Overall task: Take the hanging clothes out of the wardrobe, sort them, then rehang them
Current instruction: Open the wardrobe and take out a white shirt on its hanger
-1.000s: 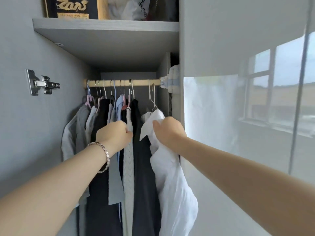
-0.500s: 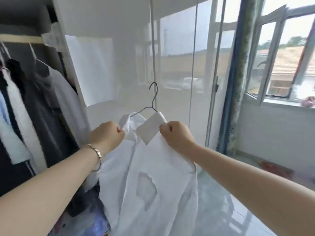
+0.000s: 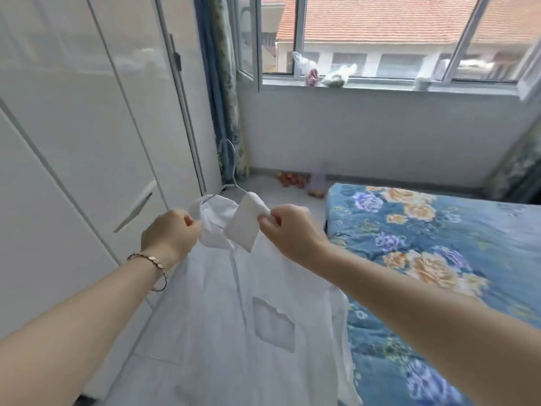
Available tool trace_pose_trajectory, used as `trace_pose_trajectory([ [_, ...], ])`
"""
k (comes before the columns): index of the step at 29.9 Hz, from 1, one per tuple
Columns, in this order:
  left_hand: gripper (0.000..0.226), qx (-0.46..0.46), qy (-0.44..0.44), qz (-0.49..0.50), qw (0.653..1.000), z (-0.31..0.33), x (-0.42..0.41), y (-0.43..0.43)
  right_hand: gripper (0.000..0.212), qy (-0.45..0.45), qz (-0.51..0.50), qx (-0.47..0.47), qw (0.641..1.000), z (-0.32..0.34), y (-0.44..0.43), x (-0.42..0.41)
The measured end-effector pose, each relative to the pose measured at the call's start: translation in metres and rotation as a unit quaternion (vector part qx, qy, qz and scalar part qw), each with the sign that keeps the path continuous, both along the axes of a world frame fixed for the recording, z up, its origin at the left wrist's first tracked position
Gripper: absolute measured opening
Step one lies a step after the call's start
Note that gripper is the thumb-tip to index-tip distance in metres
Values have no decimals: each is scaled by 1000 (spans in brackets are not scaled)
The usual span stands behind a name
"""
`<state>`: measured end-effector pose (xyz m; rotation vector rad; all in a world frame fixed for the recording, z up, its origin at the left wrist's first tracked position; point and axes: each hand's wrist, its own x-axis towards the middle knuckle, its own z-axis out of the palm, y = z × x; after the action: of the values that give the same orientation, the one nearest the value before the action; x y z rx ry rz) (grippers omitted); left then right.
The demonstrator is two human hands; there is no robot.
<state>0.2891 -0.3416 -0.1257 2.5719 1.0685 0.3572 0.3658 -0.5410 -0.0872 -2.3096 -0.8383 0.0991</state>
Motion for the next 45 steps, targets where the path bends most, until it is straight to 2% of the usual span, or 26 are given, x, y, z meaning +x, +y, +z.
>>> trace_pose_trajectory([
  [9, 24, -32, 7, -158, 987, -37, 34, -81, 51, -8, -123, 64, 990, -36, -90, -47],
  [16, 31, -73, 36, -276, 958, -64, 21, -120, 54, -22, -233, 163, 959, -57, -132, -103],
  [20, 26, -79, 61, -337, 936, -78, 13, -168, 54, -45, -273, 172, 945, -52, -181, -131],
  [26, 24, -70, 76, -419, 902, -88, 5, -247, 51, -47, -390, 146, 908, -56, -294, -156],
  [31, 25, -54, 110, -469, 874, -117, -11, -328, 45, -17, -497, 108, 861, -113, -413, -195],
  [34, 26, -58, 142, -483, 862, -147, -21, -388, 49, 14, -537, 68, 840, -162, -492, -214],
  [38, 26, -50, 161, -481, 861, -195, -32, -481, 41, 47, -562, 29, 825, -230, -594, -224],
  [42, 22, -45, 185, -459, 868, -246, -37, -566, 48, 57, -589, 10, 806, -297, -681, -239],
  [45, 22, -25, 209, -465, 860, -277, -34, -613, 46, 69, -618, -13, 783, -340, -723, -244],
])
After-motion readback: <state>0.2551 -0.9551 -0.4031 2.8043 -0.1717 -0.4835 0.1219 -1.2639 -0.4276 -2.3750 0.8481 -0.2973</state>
